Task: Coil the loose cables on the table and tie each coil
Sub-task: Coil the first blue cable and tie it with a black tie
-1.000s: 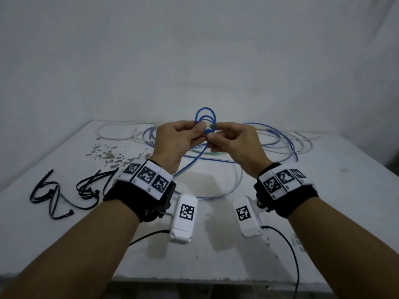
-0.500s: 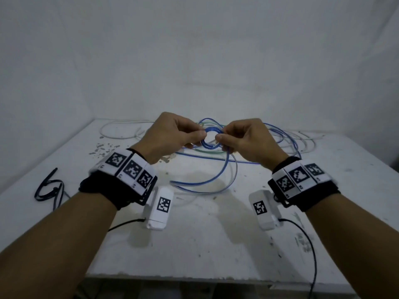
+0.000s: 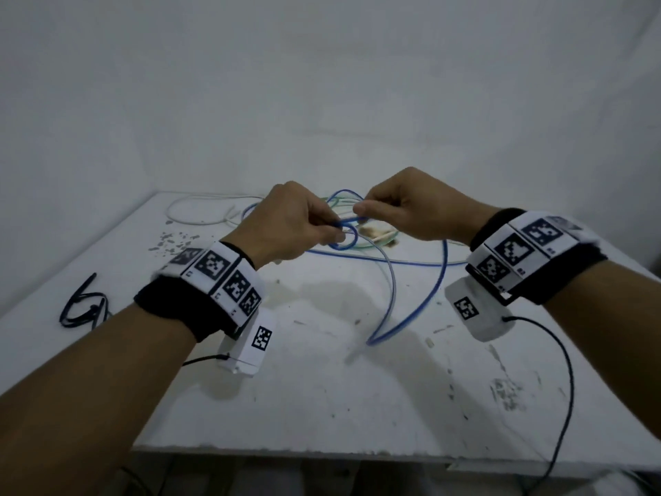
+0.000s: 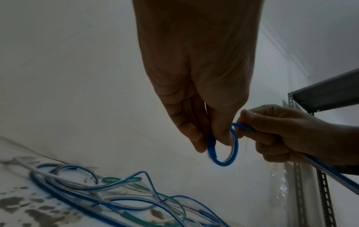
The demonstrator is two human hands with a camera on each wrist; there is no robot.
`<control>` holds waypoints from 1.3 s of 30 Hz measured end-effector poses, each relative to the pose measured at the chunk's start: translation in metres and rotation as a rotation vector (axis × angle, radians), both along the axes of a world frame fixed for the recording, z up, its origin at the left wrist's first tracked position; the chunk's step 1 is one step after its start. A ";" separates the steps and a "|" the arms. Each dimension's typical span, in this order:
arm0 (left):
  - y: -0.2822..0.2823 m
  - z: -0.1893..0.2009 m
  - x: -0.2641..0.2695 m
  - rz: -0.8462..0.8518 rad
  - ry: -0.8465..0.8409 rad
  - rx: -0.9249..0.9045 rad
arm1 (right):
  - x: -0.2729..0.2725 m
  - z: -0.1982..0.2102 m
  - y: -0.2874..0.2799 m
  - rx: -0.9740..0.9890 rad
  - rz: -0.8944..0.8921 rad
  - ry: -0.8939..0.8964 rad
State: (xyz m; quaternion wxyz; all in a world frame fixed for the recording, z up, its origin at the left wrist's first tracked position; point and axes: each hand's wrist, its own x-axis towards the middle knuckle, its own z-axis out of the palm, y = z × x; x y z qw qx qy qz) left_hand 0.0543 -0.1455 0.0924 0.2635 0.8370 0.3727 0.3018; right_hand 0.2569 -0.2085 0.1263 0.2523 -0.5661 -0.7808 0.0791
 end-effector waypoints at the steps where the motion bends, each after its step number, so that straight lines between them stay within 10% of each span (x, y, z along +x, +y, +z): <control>1: 0.001 0.000 -0.003 0.002 -0.013 0.004 | 0.006 0.000 -0.001 0.004 -0.005 0.003; 9: -0.007 -0.004 0.012 -0.011 -0.715 -0.430 | 0.002 -0.050 0.002 0.270 -0.059 0.121; 16: -0.017 -0.026 0.026 -0.196 -0.979 -0.806 | -0.052 -0.079 0.005 0.366 -0.241 0.475; 25: -0.001 -0.021 -0.014 -0.033 -0.389 -0.266 | -0.033 -0.062 0.006 0.193 -0.081 -0.085; 33: -0.016 -0.030 0.018 -0.077 -0.925 -0.483 | -0.062 -0.067 0.012 0.327 -0.166 0.822; 39: -0.004 -0.031 0.002 -0.090 -0.659 -0.395 | -0.061 -0.071 0.013 0.368 -0.164 0.647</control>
